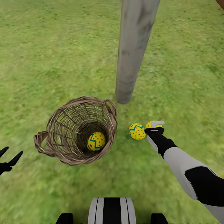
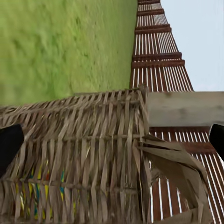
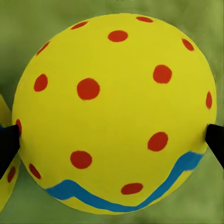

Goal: Take the three Easter eggs out of the wicker basket on the lawn in the garden, then place them on the lawn next to a single tree (choose any tree) so that all three eggs are next to the same tree and none are left in the basket.

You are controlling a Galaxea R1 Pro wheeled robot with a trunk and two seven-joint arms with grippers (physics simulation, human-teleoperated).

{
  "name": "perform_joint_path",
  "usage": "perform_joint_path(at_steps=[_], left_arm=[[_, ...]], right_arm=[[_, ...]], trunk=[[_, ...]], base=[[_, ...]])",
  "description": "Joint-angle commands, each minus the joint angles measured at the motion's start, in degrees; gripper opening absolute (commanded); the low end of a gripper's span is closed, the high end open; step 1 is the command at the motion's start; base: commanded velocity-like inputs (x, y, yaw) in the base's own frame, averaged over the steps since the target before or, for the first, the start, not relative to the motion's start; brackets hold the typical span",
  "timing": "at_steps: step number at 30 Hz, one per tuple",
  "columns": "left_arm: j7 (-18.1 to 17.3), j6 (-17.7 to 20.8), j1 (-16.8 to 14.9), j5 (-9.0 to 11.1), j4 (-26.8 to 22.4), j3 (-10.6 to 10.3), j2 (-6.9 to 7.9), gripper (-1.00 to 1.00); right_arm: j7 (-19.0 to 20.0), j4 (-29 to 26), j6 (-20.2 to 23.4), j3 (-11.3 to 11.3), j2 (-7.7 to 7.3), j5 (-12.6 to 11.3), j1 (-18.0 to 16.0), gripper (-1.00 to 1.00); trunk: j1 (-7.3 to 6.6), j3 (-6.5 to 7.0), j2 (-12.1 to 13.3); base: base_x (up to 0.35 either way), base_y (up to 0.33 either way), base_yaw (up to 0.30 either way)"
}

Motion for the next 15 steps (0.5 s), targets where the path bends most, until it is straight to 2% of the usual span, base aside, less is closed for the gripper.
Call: perform_joint_path(at_steps=[1,8,9,15], left_arm=[[-0.23,0.6,-0.03,-0.1,0.0,0.04,0.0,1.0],[-0.24,0.6,-0.03,-0.1,0.0,0.03,0.0,1.0],[-0.36,0.56,-0.03,-0.07,0.01,0.09,0.0,1.0],[-0.31,0.6,-0.03,-0.15,0.0,0.06,-0.01,1.0]], right_arm=[[-0.43,-0.11,0.34,0.48,-0.06,-0.58,-0.02,-1.0],[-0.46,-0.2,0.34,0.48,-0.11,-0.53,-0.02,-1.0],[-0.46,-0.2,0.34,0.48,-0.1,-0.53,-0.02,1.0],[-0.4,-0.71,0.25,0.31,-0.09,-0.18,-0.02,1.0]], trunk=[[0.02,-0.26,-0.03],[0.17,-1.59,-0.11],[0.17,-1.59,-0.11],[0.04,-0.48,-0.04]], base=[[0.0,0.0,0.0],[0.0,0.0,0.0],[0.0,0.0,0.0],[0.0,0.0,0.0]])
